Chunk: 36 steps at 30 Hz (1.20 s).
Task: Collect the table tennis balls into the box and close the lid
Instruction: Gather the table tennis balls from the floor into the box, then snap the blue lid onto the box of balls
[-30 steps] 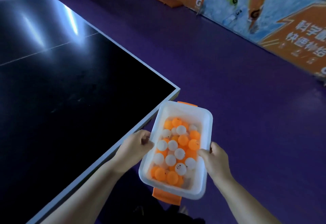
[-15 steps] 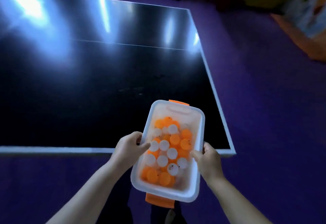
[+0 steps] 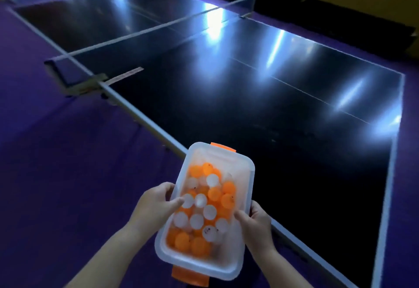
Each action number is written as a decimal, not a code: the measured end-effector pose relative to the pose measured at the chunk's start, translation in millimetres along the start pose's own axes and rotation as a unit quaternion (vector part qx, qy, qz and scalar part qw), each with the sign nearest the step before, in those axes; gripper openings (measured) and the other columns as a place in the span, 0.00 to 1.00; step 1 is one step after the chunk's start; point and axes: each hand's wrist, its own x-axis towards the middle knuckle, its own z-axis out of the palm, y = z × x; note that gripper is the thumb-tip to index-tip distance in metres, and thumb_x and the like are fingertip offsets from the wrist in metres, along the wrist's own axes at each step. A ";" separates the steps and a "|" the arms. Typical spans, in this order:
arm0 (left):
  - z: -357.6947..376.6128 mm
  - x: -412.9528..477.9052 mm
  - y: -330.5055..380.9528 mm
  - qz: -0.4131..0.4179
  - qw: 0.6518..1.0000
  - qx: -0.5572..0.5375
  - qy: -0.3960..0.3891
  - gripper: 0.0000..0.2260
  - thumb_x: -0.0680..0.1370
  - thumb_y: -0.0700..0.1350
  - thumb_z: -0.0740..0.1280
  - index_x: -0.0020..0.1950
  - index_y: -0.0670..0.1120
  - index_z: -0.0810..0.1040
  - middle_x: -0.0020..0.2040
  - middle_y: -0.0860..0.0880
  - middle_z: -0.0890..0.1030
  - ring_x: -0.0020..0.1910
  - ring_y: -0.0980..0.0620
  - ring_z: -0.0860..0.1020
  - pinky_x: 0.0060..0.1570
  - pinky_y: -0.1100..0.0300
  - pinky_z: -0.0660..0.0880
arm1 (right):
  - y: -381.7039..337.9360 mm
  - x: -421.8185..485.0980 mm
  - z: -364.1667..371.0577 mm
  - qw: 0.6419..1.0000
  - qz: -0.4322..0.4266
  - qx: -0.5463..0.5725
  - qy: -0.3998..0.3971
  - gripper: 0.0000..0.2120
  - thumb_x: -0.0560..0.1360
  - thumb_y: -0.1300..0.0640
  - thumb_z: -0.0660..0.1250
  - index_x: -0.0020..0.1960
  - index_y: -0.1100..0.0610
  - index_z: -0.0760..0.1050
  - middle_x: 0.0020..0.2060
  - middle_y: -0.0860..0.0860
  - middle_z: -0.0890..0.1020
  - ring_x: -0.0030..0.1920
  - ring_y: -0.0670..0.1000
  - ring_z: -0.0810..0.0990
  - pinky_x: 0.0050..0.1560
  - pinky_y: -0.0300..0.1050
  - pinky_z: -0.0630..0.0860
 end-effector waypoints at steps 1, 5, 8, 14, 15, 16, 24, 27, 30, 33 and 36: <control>-4.4 -8.6 -11.3 -0.011 1.000 -0.008 0.011 0.06 0.74 0.49 0.69 0.50 0.54 0.77 0.42 0.56 0.82 0.41 0.60 0.80 0.37 0.65 0.76 | -0.3 -4.3 8.9 1.000 -0.006 -0.007 -0.020 0.07 0.70 0.63 0.68 0.40 0.52 0.81 0.35 0.51 0.85 0.37 0.52 0.84 0.39 0.53 0.82; -11.5 -48.3 -63.5 -0.069 0.996 -0.044 0.047 0.08 0.74 0.51 0.69 0.51 0.58 0.75 0.46 0.60 0.80 0.46 0.62 0.79 0.42 0.64 0.75 | 17.6 -23.4 42.2 0.997 -0.005 -0.049 -0.063 0.05 0.70 0.62 0.68 0.41 0.53 0.80 0.35 0.51 0.84 0.38 0.51 0.84 0.40 0.52 0.82; -2.8 -79.8 -107.9 -0.129 0.985 -0.076 0.079 0.08 0.74 0.50 0.69 0.52 0.58 0.75 0.48 0.61 0.79 0.49 0.63 0.77 0.44 0.66 0.73 | 44.8 -36.2 64.7 0.993 0.016 -0.072 -0.096 0.02 0.70 0.60 0.69 0.39 0.54 0.79 0.34 0.51 0.84 0.37 0.52 0.83 0.39 0.50 0.80; 38.3 -114.8 -185.8 -0.257 0.955 -0.101 0.104 0.11 0.75 0.46 0.68 0.57 0.54 0.76 0.50 0.59 0.79 0.47 0.63 0.76 0.43 0.64 0.72 | 108.0 -35.2 98.4 0.979 0.088 -0.112 -0.146 0.08 0.62 0.52 0.68 0.38 0.55 0.79 0.33 0.51 0.84 0.37 0.52 0.82 0.37 0.49 0.79; 47.0 -113.3 -199.0 -0.273 0.951 -0.098 0.110 0.12 0.76 0.45 0.67 0.58 0.53 0.76 0.50 0.58 0.79 0.46 0.63 0.76 0.42 0.65 0.71 | 120.7 -30.4 104.0 0.975 0.104 -0.119 -0.154 0.09 0.62 0.52 0.68 0.38 0.55 0.79 0.33 0.51 0.84 0.36 0.50 0.82 0.36 0.48 0.79; 57.0 -109.2 -213.6 -0.286 0.947 -0.090 0.117 0.11 0.76 0.44 0.67 0.58 0.53 0.76 0.51 0.58 0.79 0.45 0.63 0.76 0.41 0.66 0.71 | 135.8 -23.9 110.1 0.972 0.116 -0.122 -0.162 0.08 0.63 0.52 0.68 0.39 0.55 0.79 0.33 0.51 0.84 0.35 0.49 0.82 0.35 0.46 0.78; 190.9 -18.6 -340.2 -0.333 0.933 -0.036 0.134 0.14 0.74 0.45 0.67 0.60 0.49 0.77 0.55 0.50 0.80 0.52 0.50 0.78 0.45 0.60 0.71 | 302.1 78.1 166.1 0.940 0.146 -0.247 -0.185 0.02 0.74 0.56 0.65 0.47 0.52 0.75 0.39 0.50 0.80 0.40 0.49 0.79 0.37 0.44 0.73; 253.0 16.4 -389.7 -0.305 0.936 -0.048 0.172 0.19 0.74 0.45 0.70 0.64 0.45 0.74 0.57 0.47 0.76 0.52 0.49 0.77 0.45 0.60 0.70 | 374.2 122.0 188.8 0.930 0.132 -0.287 -0.185 0.02 0.76 0.55 0.65 0.47 0.53 0.73 0.40 0.51 0.79 0.41 0.49 0.78 0.39 0.45 0.74; 308.3 48.9 -435.1 -0.283 0.938 -0.049 0.195 0.20 0.74 0.46 0.69 0.65 0.45 0.73 0.59 0.47 0.74 0.55 0.49 0.76 0.48 0.60 0.70 | 440.0 164.0 212.2 0.940 0.129 -0.277 -0.149 0.06 0.74 0.56 0.66 0.49 0.56 0.74 0.41 0.53 0.79 0.41 0.51 0.78 0.40 0.47 0.74; 355.0 82.0 -474.6 -0.262 0.938 -0.056 0.219 0.19 0.75 0.46 0.69 0.66 0.45 0.72 0.62 0.48 0.72 0.59 0.49 0.74 0.49 0.62 0.69 | 495.8 201.7 237.3 0.956 0.127 -0.245 -0.096 0.05 0.74 0.56 0.67 0.47 0.57 0.74 0.42 0.53 0.79 0.40 0.51 0.77 0.42 0.46 0.71; 391.0 117.4 -500.6 -0.254 0.929 -0.053 0.265 0.20 0.76 0.44 0.68 0.66 0.44 0.70 0.65 0.47 0.69 0.61 0.48 0.71 0.51 0.61 0.70 | 545.6 230.9 264.6 0.973 0.146 -0.174 -0.035 0.04 0.73 0.55 0.68 0.46 0.54 0.75 0.41 0.51 0.80 0.41 0.50 0.78 0.47 0.50 0.76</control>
